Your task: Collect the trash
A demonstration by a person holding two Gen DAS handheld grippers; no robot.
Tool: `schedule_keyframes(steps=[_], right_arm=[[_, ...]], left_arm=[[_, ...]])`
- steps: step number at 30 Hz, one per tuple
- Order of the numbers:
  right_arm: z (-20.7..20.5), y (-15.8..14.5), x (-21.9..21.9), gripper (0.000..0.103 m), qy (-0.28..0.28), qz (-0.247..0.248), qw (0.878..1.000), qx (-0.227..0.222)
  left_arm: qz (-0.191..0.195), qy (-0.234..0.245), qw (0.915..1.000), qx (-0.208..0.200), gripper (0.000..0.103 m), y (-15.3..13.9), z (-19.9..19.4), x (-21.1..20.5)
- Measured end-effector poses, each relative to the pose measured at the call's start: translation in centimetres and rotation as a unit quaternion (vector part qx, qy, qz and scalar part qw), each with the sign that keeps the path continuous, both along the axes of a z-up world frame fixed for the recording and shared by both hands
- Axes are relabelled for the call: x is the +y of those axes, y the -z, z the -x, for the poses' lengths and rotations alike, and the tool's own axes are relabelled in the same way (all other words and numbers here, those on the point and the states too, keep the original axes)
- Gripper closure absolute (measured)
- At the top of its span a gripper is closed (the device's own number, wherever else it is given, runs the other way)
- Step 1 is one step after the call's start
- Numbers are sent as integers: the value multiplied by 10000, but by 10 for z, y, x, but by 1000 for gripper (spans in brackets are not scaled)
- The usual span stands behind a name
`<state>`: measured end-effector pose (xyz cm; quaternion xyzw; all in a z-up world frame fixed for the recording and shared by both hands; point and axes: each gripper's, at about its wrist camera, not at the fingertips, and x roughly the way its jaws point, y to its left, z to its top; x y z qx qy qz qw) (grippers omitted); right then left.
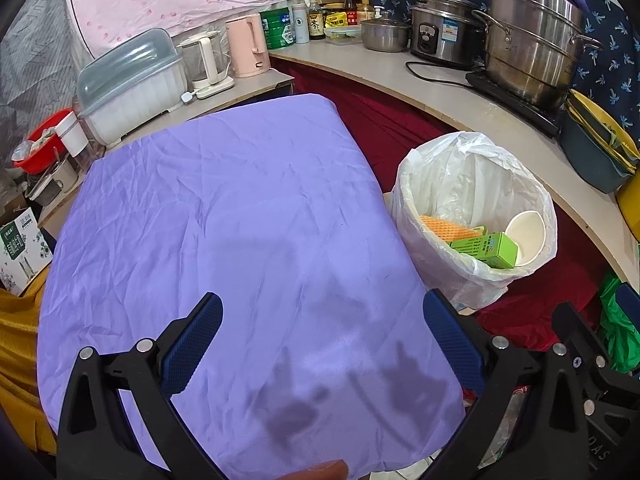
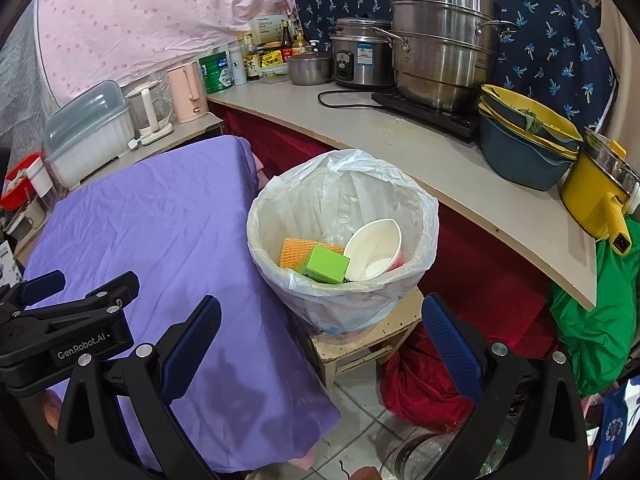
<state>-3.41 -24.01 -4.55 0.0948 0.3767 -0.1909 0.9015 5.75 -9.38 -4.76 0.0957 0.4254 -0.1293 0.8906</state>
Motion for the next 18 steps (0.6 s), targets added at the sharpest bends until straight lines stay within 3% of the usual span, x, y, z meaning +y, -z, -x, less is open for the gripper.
schedule_keyframes(steps=[18], right_arm=[[2, 3, -4, 6, 54, -43, 10000, 7]], left_arm=[[-108, 103, 9999, -58, 7, -1, 7, -5]])
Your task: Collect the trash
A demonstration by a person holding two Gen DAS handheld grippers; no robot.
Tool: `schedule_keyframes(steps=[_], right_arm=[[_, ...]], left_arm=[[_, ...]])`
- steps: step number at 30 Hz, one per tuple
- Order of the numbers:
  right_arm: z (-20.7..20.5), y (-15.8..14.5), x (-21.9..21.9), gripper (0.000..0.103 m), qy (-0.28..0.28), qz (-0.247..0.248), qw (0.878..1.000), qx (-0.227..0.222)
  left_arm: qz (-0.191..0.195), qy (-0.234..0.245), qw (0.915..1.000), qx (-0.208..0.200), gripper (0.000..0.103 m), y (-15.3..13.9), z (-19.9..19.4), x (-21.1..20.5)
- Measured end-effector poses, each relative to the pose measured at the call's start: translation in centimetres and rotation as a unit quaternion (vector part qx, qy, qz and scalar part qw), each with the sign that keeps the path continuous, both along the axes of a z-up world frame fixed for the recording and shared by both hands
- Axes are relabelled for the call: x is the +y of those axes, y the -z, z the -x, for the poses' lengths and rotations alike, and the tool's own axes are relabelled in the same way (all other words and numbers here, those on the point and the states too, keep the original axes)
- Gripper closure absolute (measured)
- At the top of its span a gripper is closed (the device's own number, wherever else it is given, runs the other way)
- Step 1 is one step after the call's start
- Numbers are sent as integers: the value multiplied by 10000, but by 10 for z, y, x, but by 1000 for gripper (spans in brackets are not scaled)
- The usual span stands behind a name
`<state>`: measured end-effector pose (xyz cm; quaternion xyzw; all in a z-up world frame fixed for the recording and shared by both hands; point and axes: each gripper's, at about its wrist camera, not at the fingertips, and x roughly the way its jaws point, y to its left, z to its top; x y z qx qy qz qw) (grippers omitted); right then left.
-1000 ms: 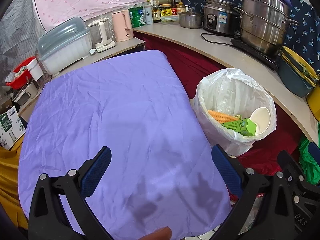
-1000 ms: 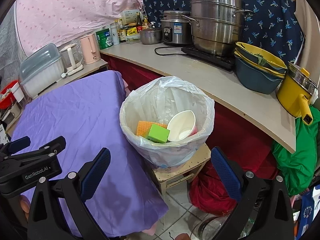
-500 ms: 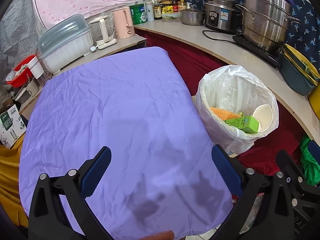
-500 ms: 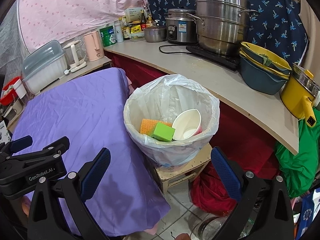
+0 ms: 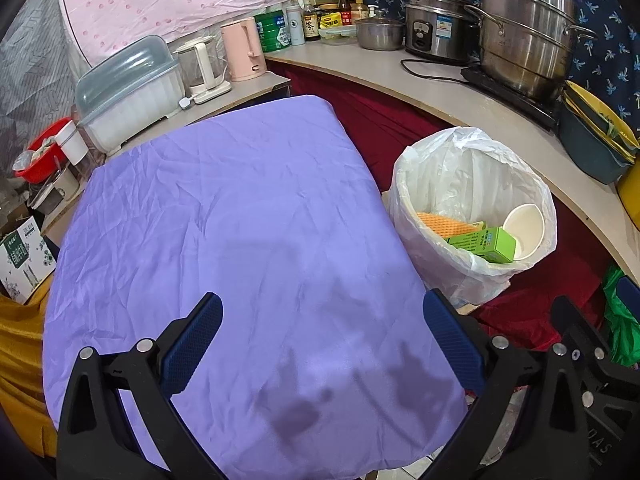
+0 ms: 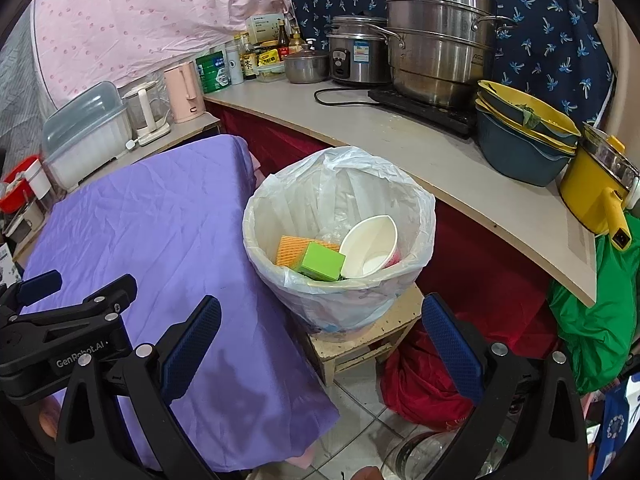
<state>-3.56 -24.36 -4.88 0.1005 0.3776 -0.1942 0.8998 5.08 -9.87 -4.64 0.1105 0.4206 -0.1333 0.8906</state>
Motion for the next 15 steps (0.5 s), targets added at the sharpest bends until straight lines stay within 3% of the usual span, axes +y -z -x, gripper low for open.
schedule_keyframes(steps=[15], right_arm=[[6, -5, -8, 6, 80, 3, 10000, -20]], left_arm=[[-134, 181, 9997, 48, 7, -2, 4, -9]])
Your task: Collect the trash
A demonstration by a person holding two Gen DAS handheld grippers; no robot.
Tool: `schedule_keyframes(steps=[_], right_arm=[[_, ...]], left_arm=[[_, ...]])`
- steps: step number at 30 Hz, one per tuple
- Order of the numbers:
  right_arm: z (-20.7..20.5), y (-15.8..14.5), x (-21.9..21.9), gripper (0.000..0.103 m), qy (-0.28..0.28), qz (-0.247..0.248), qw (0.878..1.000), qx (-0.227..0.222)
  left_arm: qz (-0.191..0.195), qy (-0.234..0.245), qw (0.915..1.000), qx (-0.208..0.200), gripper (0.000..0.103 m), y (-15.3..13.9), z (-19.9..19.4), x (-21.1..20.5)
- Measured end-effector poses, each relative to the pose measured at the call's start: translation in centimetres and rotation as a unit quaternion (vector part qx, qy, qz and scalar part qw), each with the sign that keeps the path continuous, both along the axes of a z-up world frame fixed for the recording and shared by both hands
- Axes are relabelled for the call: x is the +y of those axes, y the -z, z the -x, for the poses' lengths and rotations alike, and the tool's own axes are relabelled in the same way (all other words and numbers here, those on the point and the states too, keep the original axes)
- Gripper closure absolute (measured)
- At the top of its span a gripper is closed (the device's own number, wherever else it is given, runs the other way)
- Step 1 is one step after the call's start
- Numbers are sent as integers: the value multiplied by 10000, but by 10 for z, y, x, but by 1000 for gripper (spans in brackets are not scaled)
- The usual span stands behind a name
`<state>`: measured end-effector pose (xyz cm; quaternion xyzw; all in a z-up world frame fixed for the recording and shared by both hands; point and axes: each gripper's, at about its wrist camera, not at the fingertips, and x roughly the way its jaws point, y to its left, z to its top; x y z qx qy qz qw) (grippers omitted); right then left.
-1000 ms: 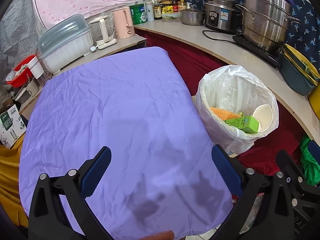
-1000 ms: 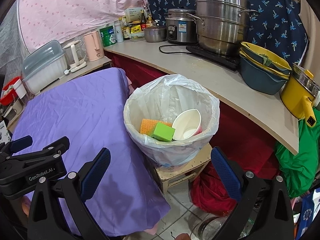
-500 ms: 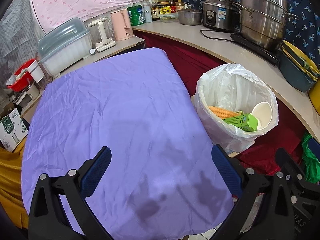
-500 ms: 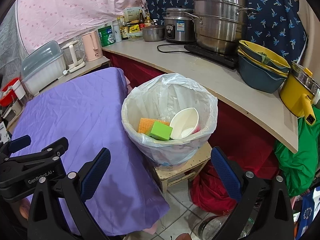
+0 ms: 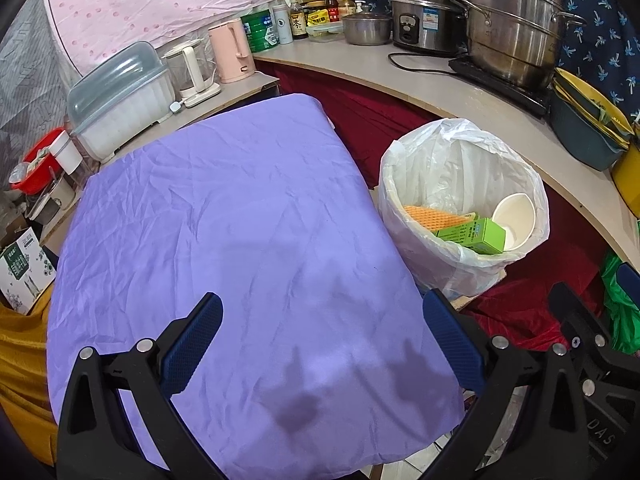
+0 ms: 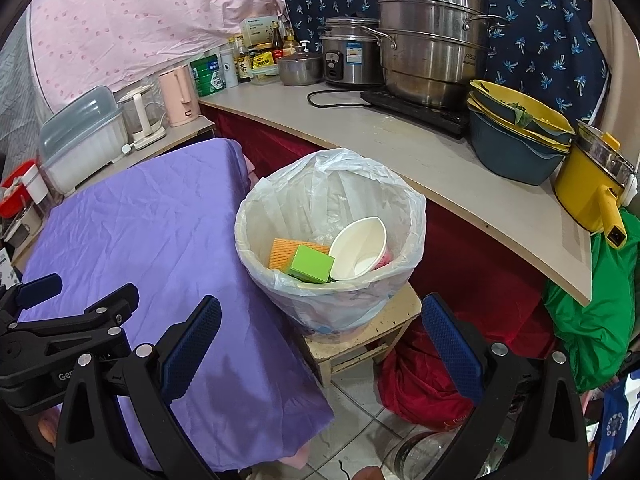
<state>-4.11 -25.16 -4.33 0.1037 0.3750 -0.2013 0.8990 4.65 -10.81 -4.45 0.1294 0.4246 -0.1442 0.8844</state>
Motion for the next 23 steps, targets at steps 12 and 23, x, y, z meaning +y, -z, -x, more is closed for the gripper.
schedule_keyframes(steps=[12, 23], right_arm=[[2, 3, -7, 6, 75, -14, 10000, 36], [3, 4, -7, 6, 87, -3, 9999, 53]], left_arm=[[7, 27, 10000, 42, 7, 0, 0, -1], [-3, 157, 9998, 77, 7, 4, 3, -5]])
